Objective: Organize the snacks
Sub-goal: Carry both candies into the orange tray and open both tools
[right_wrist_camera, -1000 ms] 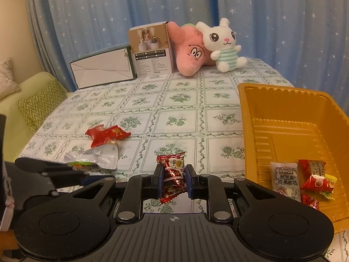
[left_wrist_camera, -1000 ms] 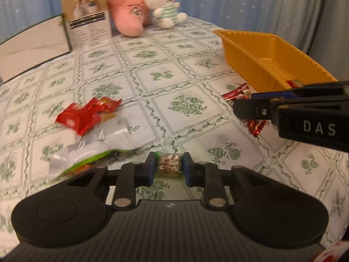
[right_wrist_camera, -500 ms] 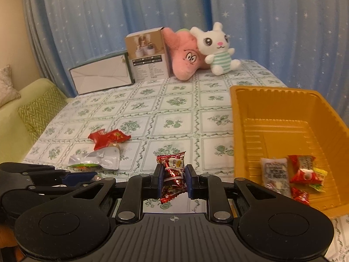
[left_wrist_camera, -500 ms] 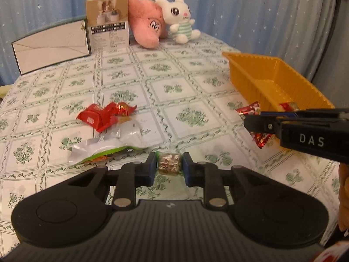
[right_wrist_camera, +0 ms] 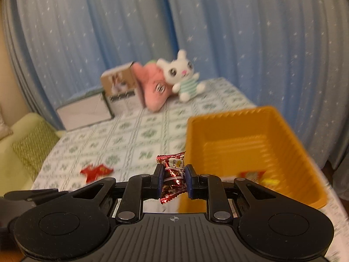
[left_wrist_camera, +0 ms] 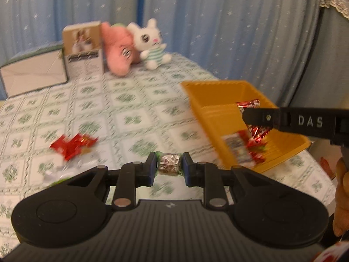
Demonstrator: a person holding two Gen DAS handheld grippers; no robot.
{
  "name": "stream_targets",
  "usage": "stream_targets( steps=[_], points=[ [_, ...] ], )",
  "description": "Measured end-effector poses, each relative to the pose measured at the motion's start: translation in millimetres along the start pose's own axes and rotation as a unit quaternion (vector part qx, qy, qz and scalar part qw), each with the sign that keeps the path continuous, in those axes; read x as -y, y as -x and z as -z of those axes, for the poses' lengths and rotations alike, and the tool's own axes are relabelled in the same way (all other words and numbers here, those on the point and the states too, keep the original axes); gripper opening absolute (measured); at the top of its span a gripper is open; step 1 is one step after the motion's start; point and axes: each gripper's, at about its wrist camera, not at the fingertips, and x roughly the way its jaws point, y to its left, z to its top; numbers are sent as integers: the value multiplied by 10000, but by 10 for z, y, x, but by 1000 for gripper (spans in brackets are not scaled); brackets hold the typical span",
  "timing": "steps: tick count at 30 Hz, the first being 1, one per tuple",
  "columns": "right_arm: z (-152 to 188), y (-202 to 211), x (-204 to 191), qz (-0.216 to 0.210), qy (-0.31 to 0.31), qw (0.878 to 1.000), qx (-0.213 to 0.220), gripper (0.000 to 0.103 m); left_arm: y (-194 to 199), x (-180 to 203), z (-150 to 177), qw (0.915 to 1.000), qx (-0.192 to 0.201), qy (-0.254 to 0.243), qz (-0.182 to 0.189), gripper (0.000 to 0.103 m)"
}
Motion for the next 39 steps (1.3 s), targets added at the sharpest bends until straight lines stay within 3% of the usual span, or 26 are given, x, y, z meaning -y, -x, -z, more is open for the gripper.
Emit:
stream_targets(
  steps=[7,15,29,36,39],
  points=[
    [-331,293,394,271,132,9994,155,21,-3,380,-349,9993,204,-214,240,22],
    [-325,323,858,595,305,9978,15,21,-239,718,-549,9977,158,-438,483,22],
    [-336,-195,1297,589,138,9971,-467,21,-926,991,-746,9966,-195,-590,548,22],
    [-379,-480,1427,575,4,9963,-638,21,-1288,955,-806,9962,-418,-448,626,23],
    [-396,-558,1468,580,-31,9959,-698,21,-1405,935,-805,9954,-498,-424,695,29]
  ],
)
